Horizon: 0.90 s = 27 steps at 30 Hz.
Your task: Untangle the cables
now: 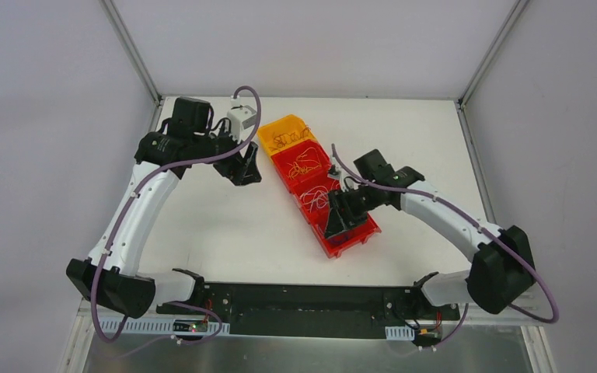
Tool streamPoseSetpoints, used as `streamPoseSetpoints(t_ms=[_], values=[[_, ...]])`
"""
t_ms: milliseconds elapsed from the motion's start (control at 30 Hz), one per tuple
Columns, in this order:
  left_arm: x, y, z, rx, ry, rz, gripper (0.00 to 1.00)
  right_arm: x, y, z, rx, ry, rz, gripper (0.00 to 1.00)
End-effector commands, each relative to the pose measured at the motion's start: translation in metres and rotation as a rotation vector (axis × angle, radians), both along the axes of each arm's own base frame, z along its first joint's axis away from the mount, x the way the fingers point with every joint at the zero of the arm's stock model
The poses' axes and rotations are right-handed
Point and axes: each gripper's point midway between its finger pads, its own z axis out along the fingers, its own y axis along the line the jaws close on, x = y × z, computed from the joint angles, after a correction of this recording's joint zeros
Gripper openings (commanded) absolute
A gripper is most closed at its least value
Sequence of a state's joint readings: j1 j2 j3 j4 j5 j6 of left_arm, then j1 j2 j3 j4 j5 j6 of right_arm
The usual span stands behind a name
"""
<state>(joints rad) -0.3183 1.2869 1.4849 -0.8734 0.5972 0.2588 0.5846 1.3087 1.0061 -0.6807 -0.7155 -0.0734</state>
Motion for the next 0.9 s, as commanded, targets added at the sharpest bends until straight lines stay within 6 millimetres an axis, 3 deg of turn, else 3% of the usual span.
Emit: streamPoseSetpoints(t_ms=[0,133,267,500,733,867], values=[[-0.007,0.010,-0.008,-0.023,0.029,0.051,0.73,0.007,0.014,-0.011,-0.054,0.001,0.032,0.52],[-0.013,0.012,-0.006,-0.033,0.020,0.054,0.73,0.012,0.014,-0.025,-0.100,0.006,0.034,0.32],[-0.012,0.013,-0.007,-0.032,0.008,0.052,0.72,0.024,0.005,-0.036,-0.161,-0.063,0.026,0.00],[-0.006,0.011,-0.012,-0.035,0.017,0.061,0.71,0.065,-0.021,-0.073,-0.345,-0.241,-0.016,0.00],[0.004,0.017,-0.018,-0.024,0.026,0.110,0.72,0.060,-0.017,-0.094,-0.388,-0.177,0.051,0.00],[0.010,0.027,-0.020,-0.026,0.052,0.187,0.85,0.052,-0.016,-0.090,-0.373,-0.148,0.051,0.07]])
